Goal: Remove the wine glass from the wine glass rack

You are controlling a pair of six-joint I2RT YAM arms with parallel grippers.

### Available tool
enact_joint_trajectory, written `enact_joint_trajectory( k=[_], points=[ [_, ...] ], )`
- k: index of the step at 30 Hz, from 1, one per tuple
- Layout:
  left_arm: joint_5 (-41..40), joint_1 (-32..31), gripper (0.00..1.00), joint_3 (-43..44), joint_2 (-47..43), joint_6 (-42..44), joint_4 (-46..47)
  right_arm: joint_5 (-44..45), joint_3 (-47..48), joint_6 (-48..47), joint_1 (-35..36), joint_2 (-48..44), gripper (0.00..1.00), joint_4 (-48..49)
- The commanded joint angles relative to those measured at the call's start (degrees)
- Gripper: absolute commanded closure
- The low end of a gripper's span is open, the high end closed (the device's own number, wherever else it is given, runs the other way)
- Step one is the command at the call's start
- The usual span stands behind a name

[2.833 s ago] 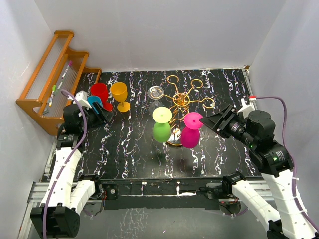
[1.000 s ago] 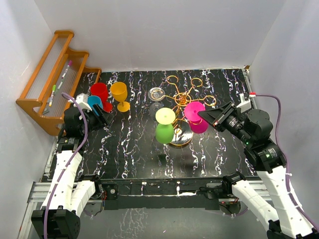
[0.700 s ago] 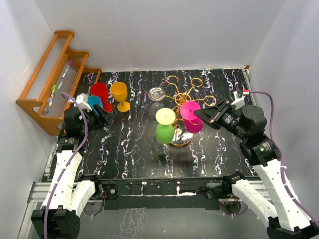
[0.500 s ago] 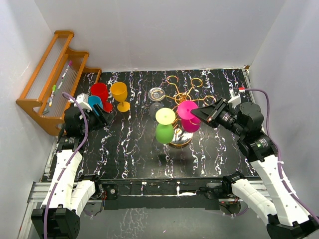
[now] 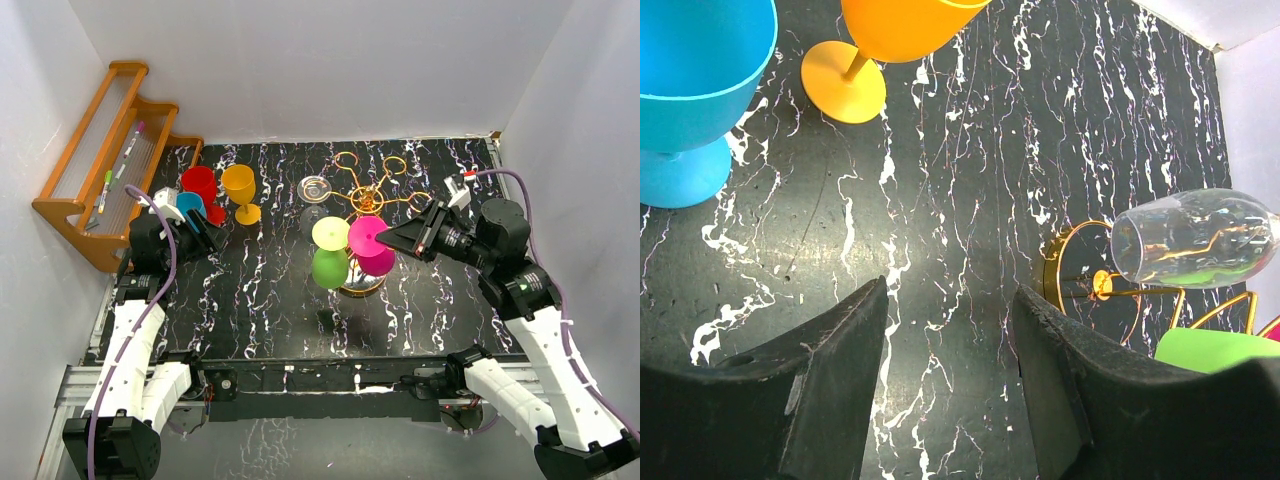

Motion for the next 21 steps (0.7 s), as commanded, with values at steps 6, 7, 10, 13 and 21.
enact_joint_trajectory(
  k=[6,7,10,13,21],
  points=[
    [0.2,0.38,0.48,0.23,-0.09,0.57,0.5,-17.26,10.2,-11.19,0.01,1.14,0.92,-2.66],
    [0.2,0.4,0.48,0.3,-0.09,0.58,0.36,-19.35,11.2,-11.23,0.02,1.8,0.92,-2.12],
    [0.07,0.4,0.48,0.3,-0.28,0.56,0.02,-22.43,15.38,-11.87,0.02,3.94,0.92,-3.95],
    [-0.27,0.37,0.48,0.26,-0.59,0.59,-0.17,-22.92,19.11,-13.25,0.01,5.29,0.92,-6.96],
    [-0.42,0.38,0.48,0.22,-0.74,0.59,-0.31,-25.54,25.25,-11.63,0.02,5.65,0.92,-10.12]
  ],
)
